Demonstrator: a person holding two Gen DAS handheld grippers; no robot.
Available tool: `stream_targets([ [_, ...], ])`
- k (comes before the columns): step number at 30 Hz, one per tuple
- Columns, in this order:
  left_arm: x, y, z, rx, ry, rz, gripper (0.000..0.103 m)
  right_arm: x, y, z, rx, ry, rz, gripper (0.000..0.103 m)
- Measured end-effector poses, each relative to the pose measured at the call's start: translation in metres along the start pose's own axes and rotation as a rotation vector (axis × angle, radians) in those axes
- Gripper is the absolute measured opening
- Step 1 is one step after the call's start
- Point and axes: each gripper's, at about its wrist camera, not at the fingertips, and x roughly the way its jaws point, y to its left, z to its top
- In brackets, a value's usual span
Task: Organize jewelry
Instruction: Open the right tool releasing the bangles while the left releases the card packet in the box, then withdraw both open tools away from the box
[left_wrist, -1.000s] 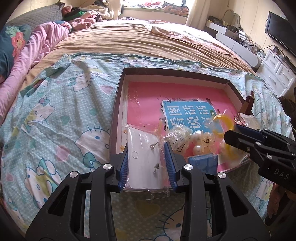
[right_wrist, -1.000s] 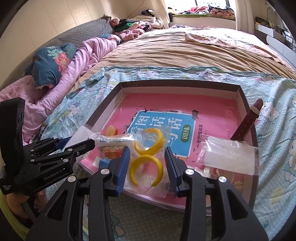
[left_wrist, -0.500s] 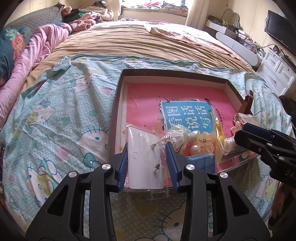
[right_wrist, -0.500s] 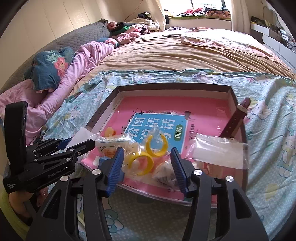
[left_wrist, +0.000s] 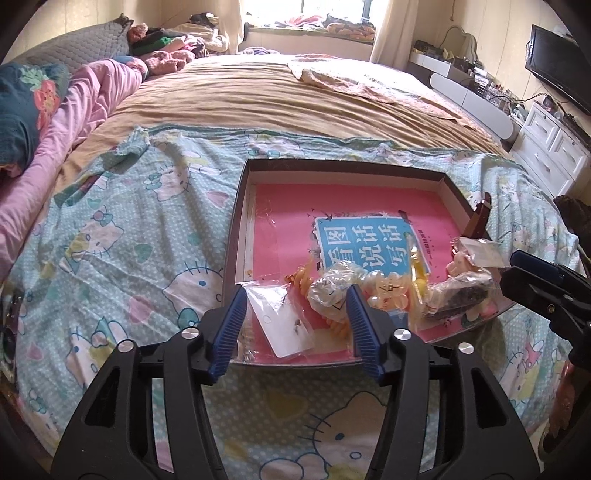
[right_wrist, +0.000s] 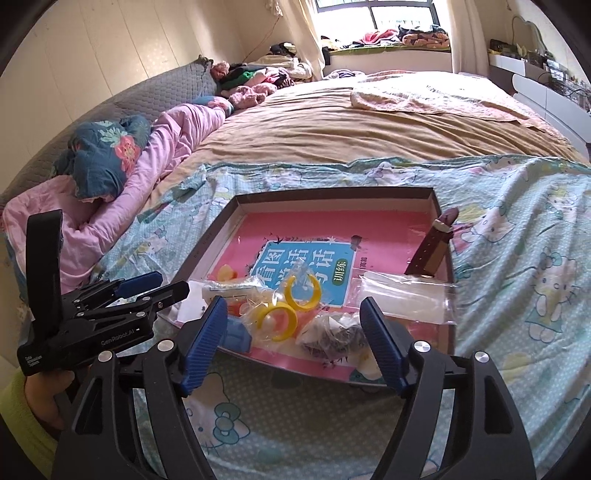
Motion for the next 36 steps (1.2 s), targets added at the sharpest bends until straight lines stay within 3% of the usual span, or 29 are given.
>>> stream_targets([
  [3, -0.01, -0.003, -0.001, 0.003, -0.019, 0.0, 0.057, -0.01, 0.001, -0.001, -0.001, -0.015, 0.001, 0.074],
  [6, -0.021, -0.006, -0.002, 0.004, -0.034, -0.005, 0.06, -0.022, 0.003, -0.003, 0.0, -0.036, -0.005, 0.088],
  [13, -0.044, -0.011, -0.008, 0.008, -0.069, -0.008, 0.075, -0.046, 0.008, -0.007, -0.017, -0.08, -0.012, 0.096],
  [17, -0.056, -0.012, -0.013, 0.008, -0.085, -0.014, 0.075, -0.058, 0.011, -0.011, -0.027, -0.095, -0.014, 0.097],
  [19, -0.061, -0.012, -0.016, 0.003, -0.089, -0.016, 0.082, -0.062, 0.013, -0.013, -0.032, -0.098, -0.015, 0.097],
  [20, -0.064, -0.012, -0.018, 0.0, -0.093, -0.016, 0.093, -0.065, 0.014, -0.015, -0.036, -0.101, -0.016, 0.097],
  [36, -0.092, -0.007, -0.065, -0.034, -0.107, -0.016, 0.093, -0.085, 0.027, -0.062, -0.103, -0.111, -0.049, 0.097],
])
